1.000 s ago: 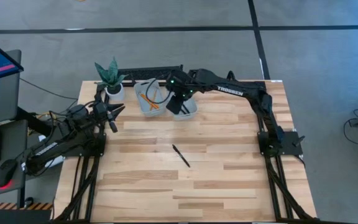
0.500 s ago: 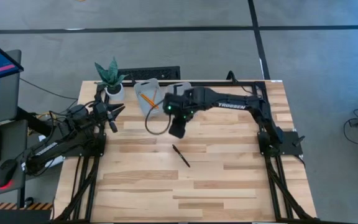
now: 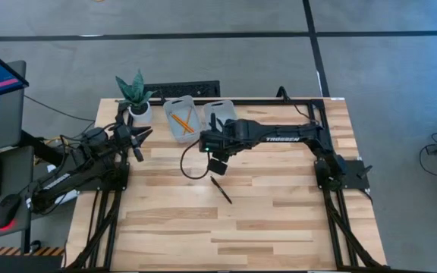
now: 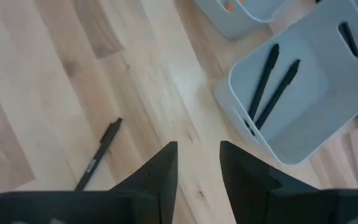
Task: Sort pens & pencils
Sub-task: Put the black ballpen into the right bin
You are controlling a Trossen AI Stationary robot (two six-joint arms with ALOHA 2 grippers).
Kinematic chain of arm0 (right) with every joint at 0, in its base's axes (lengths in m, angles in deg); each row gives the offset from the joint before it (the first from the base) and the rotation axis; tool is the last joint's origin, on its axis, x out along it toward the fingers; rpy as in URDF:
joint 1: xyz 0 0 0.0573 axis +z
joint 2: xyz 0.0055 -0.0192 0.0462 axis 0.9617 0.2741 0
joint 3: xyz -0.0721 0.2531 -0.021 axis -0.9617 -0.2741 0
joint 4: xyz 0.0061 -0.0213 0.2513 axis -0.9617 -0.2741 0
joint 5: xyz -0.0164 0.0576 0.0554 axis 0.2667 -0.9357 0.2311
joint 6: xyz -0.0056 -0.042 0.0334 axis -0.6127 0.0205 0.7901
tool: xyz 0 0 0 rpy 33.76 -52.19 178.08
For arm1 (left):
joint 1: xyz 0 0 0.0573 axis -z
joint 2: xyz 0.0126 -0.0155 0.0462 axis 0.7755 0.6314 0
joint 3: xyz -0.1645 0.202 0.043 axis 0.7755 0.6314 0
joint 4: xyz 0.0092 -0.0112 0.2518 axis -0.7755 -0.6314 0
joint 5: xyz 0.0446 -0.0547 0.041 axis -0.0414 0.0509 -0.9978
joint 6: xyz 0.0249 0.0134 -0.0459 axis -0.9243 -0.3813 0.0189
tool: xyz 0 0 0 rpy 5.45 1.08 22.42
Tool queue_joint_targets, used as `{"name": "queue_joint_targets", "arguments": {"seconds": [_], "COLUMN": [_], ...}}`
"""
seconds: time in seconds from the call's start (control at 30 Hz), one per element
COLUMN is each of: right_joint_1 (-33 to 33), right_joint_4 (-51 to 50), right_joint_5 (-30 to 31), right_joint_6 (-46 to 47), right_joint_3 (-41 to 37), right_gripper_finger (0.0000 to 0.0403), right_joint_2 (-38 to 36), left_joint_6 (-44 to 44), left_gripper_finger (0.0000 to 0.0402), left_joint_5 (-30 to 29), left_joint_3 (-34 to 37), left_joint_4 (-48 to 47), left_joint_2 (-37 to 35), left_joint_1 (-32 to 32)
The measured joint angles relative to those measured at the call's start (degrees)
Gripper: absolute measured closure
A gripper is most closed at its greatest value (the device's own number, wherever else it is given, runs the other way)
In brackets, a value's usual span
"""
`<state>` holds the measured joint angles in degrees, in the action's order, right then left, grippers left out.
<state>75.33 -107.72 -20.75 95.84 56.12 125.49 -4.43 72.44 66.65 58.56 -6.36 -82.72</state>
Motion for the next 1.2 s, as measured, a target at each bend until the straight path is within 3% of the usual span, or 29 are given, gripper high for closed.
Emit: {"name": "queue_joint_targets", "arguments": {"seconds": [0.43,0.53,0.73,1.2], "right_joint_1": [-0.2,-0.2,0.6,1.9], "right_joint_4": [5.0,9.5,16.5,21.2], "right_joint_5": [-1.8,-2.9,-11.9,-13.6], "right_joint_6": [3.2,4.4,6.0,20.1], "right_joint_3": [-16.7,-20.6,-24.1,-24.1], "right_gripper_finger": [0.0139,0.0133,0.0133,0.0132], "right_joint_2": [0.0,0.0,0.0,0.0], "left_joint_6": [1.0,1.0,1.0,1.0], "left_gripper_finger": [0.0349,0.0349,0.0349,0.0349], "left_joint_5": [0.1,0.1,0.1,0.1], "left_joint_3": [0.0,0.0,0.0,0.0], "left_joint_4": [0.0,0.0,0.0,0.0], "left_joint_2": [0.0,0.0,0.0,0.0], "left_joint_1": [0.0,0.0,0.0,0.0]}}
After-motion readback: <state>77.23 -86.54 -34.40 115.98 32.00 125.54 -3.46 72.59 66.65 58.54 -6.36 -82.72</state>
